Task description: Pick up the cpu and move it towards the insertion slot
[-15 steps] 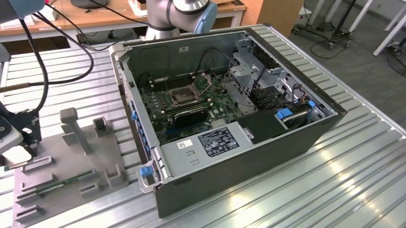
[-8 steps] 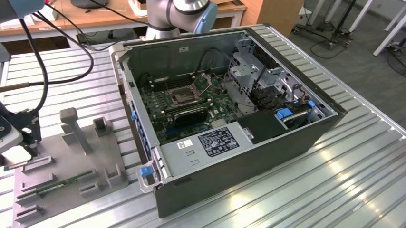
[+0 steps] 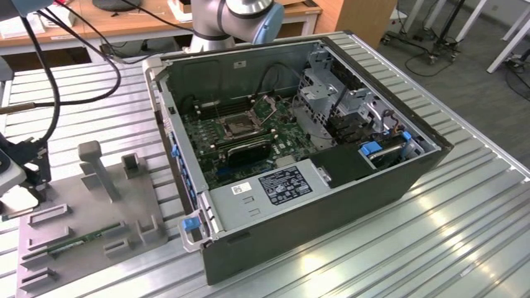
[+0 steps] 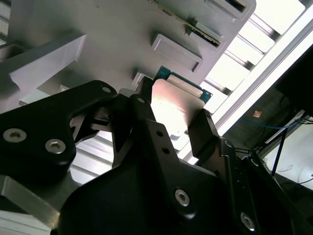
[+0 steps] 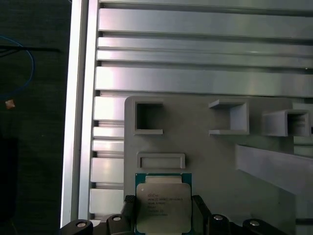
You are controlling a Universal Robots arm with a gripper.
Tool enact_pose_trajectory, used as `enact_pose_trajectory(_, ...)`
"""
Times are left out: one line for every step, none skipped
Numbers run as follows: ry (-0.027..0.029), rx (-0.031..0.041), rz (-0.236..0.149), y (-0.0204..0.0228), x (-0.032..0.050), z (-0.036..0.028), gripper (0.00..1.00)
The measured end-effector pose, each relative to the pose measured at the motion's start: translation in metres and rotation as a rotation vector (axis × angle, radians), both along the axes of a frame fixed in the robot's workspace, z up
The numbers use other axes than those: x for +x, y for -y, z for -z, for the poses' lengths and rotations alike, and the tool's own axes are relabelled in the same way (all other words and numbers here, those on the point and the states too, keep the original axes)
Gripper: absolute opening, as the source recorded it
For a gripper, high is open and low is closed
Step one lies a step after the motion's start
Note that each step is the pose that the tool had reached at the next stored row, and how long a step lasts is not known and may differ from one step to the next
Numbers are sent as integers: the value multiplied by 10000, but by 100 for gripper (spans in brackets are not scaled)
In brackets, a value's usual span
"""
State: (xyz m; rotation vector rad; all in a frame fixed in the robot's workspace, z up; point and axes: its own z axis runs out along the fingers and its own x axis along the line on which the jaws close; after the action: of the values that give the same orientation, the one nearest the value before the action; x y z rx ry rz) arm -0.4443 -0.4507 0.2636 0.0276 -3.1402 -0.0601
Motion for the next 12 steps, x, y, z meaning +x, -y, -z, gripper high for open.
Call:
enact_pose_trajectory(1,1,0,0,0,-11,54)
enact_pose_trajectory(2,1,0,0,0,-20,54)
enact_pose_trajectory(1,1,0,0,0,-25,54)
enact_pose_trajectory(3,2,0,0,0,-25,54)
enact_pose_trajectory(3,2,0,0,0,-25,54)
enact_pose_trajectory(1,1,0,0,0,-27,54)
enact_pose_trajectory(1,1,0,0,0,-27,54)
enact_pose_trajectory(1,1,0,0,0,-27,54)
enact_pose_trajectory(1,1,0,0,0,-27,54)
enact_pose_trajectory(1,1,0,0,0,-27,54)
enact_pose_trajectory(1,1,0,0,0,-27,54)
enact_pose_trajectory(2,2,0,0,0,-27,54)
